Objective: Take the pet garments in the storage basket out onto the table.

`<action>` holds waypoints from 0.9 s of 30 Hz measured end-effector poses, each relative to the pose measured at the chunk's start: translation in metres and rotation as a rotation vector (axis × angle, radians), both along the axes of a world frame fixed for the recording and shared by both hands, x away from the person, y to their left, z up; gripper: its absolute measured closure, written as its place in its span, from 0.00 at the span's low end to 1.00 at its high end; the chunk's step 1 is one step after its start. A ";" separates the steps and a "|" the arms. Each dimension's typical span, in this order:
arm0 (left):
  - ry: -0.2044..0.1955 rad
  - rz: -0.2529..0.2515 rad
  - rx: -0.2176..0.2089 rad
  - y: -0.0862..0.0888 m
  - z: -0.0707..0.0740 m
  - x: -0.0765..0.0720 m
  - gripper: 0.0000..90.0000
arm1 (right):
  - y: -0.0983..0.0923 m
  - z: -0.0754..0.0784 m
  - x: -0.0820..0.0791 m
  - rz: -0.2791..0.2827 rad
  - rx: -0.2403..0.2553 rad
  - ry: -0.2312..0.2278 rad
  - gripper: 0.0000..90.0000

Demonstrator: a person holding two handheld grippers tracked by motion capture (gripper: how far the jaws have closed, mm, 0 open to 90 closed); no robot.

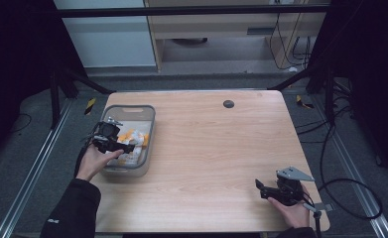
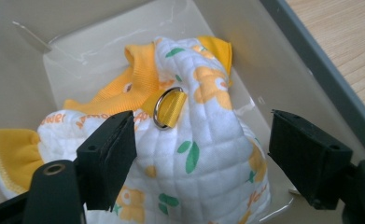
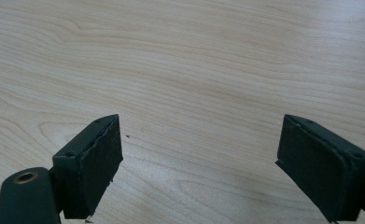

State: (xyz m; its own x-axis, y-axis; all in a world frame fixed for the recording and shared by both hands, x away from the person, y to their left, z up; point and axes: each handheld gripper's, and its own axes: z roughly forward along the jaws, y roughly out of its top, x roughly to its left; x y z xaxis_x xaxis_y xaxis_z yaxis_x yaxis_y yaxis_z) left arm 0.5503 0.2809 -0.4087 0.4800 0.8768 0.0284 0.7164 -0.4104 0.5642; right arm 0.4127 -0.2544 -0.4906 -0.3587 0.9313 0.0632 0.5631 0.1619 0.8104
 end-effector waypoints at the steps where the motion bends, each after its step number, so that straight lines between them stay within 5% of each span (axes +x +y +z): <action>1: 0.004 -0.002 0.003 0.000 -0.001 0.000 0.27 | 0.000 0.000 0.000 0.003 -0.001 -0.001 0.15; 9: 0.036 0.000 0.002 0.001 -0.009 0.002 0.36 | 0.000 -0.001 0.001 0.007 -0.016 -0.001 0.15; 22: 0.103 0.009 -0.007 0.001 -0.012 0.002 0.77 | 0.001 -0.002 0.001 0.015 -0.016 0.015 0.15; 27: 0.112 0.020 -0.002 0.000 -0.011 0.003 0.83 | 0.001 -0.002 0.001 0.017 -0.015 0.019 0.15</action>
